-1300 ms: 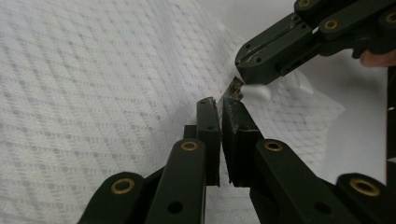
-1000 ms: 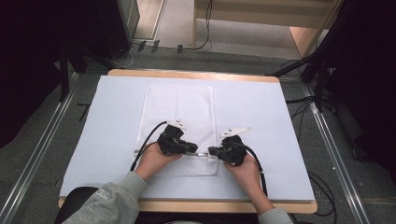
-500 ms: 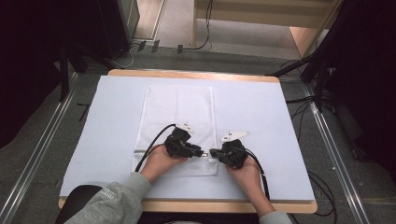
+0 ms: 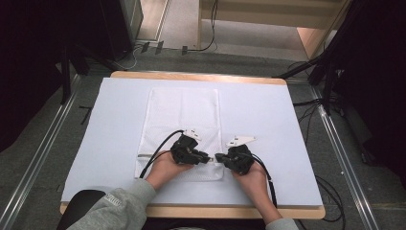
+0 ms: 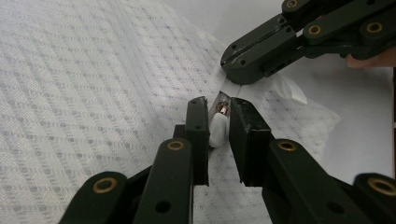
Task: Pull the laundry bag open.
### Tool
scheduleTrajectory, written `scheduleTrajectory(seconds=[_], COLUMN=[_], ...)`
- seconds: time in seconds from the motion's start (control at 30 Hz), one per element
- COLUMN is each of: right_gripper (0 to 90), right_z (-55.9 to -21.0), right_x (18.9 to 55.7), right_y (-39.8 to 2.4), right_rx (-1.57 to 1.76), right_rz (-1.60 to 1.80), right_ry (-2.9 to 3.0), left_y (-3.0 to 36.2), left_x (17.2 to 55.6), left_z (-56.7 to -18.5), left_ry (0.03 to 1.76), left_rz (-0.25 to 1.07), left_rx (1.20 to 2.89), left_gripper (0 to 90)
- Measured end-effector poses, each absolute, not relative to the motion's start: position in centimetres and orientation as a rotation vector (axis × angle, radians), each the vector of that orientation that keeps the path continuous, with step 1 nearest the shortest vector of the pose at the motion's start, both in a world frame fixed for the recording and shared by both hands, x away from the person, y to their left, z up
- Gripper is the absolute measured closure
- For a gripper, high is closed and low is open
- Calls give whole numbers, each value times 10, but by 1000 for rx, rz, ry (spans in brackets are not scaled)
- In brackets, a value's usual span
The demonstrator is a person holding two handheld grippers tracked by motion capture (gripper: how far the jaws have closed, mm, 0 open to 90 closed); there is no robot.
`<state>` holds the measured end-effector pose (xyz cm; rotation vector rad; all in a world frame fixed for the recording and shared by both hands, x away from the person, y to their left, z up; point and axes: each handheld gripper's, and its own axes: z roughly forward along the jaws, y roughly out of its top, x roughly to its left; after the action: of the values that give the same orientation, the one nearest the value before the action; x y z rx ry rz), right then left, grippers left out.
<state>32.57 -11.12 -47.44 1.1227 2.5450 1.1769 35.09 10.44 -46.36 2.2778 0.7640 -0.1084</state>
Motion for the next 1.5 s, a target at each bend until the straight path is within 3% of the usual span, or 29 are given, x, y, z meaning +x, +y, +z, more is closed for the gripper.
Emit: scheduleTrajectory(seconds=[0.5, 0.67, 1.5], right_gripper=[900, 900, 900], right_z=[-475, -475, -477], right_x=[325, 325, 323], right_y=[-111, -111, -112], right_rx=[1117, 1106, 1089], right_rz=[1180, 1178, 1188], right_ry=[2538, 2540, 2527], left_y=[100, 104, 118], left_x=[350, 357, 365], left_z=[-468, -471, -463], left_ry=[769, 812, 841], left_rz=[-157, -257, -310], left_rx=[2258, 2212, 2256], left_gripper=[874, 878, 881])
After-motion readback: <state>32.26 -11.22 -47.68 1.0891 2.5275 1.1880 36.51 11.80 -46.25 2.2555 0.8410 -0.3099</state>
